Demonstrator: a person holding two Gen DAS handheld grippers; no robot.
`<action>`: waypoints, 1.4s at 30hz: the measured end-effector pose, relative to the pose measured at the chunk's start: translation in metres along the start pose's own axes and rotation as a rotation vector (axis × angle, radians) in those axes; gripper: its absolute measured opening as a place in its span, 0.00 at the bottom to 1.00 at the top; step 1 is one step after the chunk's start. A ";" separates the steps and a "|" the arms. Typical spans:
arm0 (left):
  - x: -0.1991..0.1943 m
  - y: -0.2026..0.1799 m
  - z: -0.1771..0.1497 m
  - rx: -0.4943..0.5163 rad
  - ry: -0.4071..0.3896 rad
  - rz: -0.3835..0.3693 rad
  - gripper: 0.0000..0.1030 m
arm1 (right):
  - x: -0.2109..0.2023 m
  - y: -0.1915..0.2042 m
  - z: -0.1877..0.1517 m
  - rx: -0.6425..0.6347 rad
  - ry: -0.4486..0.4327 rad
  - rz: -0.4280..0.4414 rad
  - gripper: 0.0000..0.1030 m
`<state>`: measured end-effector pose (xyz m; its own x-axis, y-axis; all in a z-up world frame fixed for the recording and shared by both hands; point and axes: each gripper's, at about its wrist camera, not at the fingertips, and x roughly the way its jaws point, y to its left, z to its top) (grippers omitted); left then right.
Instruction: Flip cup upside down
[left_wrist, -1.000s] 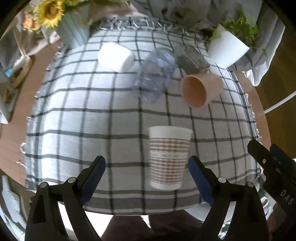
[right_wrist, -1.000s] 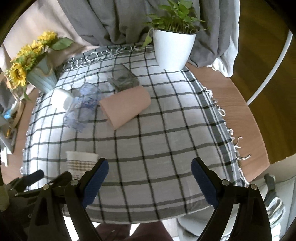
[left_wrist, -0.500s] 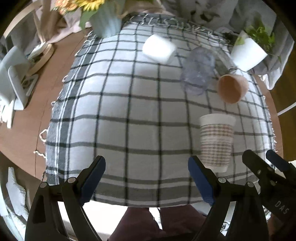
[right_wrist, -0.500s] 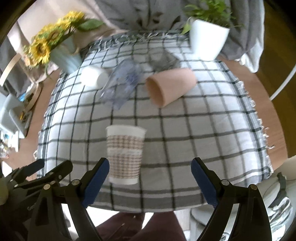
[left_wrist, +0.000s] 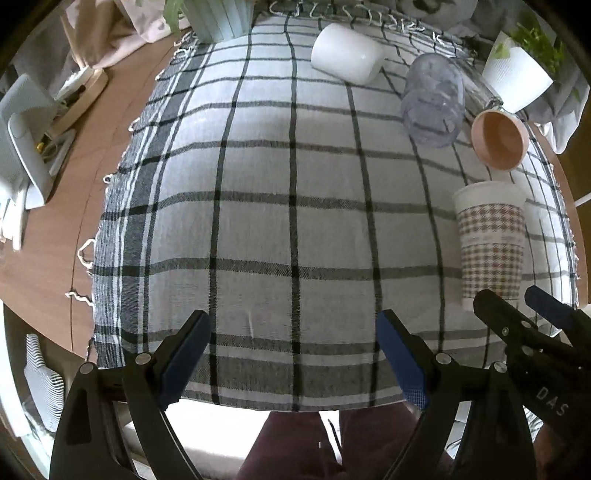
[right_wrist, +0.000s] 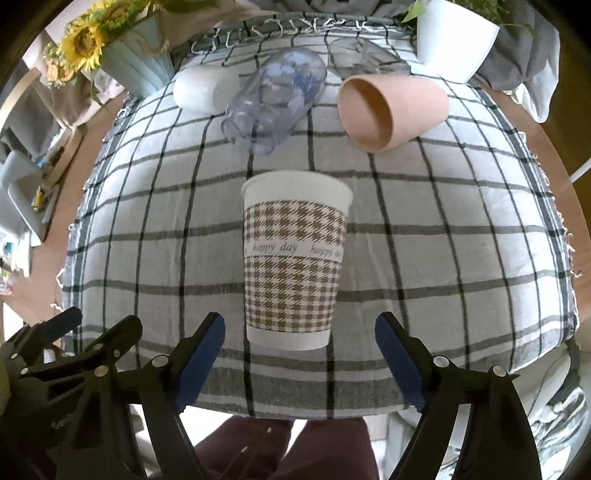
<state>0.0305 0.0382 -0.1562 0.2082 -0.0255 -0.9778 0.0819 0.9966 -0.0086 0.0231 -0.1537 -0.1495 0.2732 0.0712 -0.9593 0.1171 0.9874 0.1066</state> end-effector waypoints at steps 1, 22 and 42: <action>0.002 0.001 0.000 0.000 0.004 -0.001 0.89 | 0.004 0.001 0.000 0.002 0.004 -0.002 0.80; -0.013 -0.010 0.005 0.028 -0.048 -0.057 0.89 | -0.016 -0.003 -0.001 0.009 -0.058 0.001 0.53; -0.034 0.014 0.022 -0.075 -0.121 -0.093 0.89 | -0.024 0.010 0.050 -0.036 -0.005 0.007 0.53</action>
<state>0.0458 0.0515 -0.1183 0.3197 -0.1224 -0.9396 0.0342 0.9925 -0.1177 0.0651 -0.1524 -0.1126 0.2790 0.0775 -0.9572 0.0809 0.9913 0.1039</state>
